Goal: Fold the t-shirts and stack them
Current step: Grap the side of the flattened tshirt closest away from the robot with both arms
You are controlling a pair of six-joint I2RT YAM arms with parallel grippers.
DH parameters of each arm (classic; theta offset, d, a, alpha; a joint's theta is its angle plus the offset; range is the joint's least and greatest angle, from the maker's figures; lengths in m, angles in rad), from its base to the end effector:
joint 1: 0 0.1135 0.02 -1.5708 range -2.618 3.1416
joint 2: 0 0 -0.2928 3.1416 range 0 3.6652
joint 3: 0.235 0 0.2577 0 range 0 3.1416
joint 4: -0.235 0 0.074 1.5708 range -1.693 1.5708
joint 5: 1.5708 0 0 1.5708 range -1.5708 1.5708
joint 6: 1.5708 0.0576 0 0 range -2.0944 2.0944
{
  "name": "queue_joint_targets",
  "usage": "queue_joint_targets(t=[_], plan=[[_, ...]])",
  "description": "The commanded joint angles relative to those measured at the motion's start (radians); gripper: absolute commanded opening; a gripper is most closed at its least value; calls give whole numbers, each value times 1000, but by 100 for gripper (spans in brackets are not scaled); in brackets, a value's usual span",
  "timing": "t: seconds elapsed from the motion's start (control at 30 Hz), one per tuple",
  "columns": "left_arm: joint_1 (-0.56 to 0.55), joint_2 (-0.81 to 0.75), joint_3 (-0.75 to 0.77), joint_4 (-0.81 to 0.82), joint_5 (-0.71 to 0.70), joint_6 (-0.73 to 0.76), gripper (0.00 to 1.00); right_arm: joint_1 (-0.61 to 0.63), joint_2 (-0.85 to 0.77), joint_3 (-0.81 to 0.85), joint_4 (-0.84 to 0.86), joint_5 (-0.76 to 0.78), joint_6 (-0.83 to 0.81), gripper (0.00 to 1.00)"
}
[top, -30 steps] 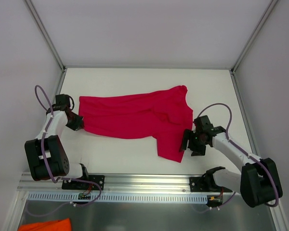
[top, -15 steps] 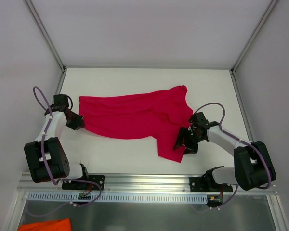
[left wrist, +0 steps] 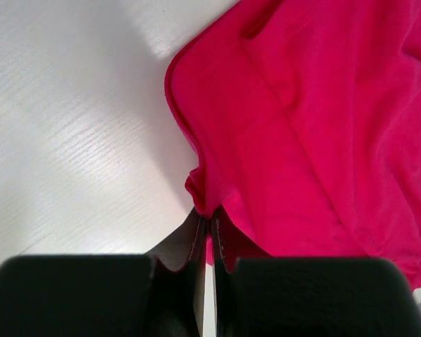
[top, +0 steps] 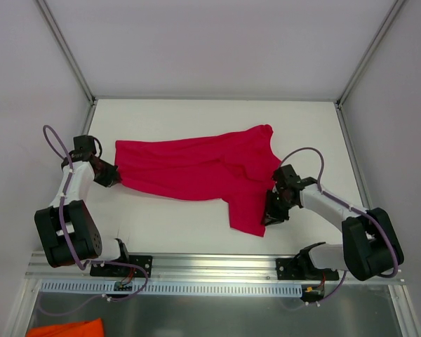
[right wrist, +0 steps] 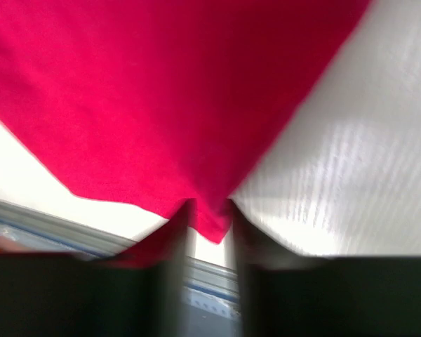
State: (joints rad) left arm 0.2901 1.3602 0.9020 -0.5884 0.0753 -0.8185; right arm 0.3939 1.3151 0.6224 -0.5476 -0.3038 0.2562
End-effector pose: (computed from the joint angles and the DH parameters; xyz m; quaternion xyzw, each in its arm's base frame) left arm 0.2656 0.0748 0.2290 -0.4997 0.8258 -0.1027 0.2404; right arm 0.1956 0.0999 0.1609 -0.0919 0.9710 0.1934 0.1064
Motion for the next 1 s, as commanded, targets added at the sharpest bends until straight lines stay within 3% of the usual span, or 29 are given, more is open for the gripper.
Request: queue_joint_targets(t=[0.0, 0.07, 0.57, 0.97], plan=[[15, -3, 35, -4, 21, 16, 0, 3, -31, -18, -92, 100, -43, 18], [15, 4, 40, 1, 26, 16, 0, 3, -36, -18, -95, 109, -32, 1], [24, 13, 31, 35, 61, 35, 0, 3, -10, 82, -98, 157, -83, 1], [37, 5, 18, 53, 80, 27, 0, -27, 182, 514, -178, 256, -170, 1]])
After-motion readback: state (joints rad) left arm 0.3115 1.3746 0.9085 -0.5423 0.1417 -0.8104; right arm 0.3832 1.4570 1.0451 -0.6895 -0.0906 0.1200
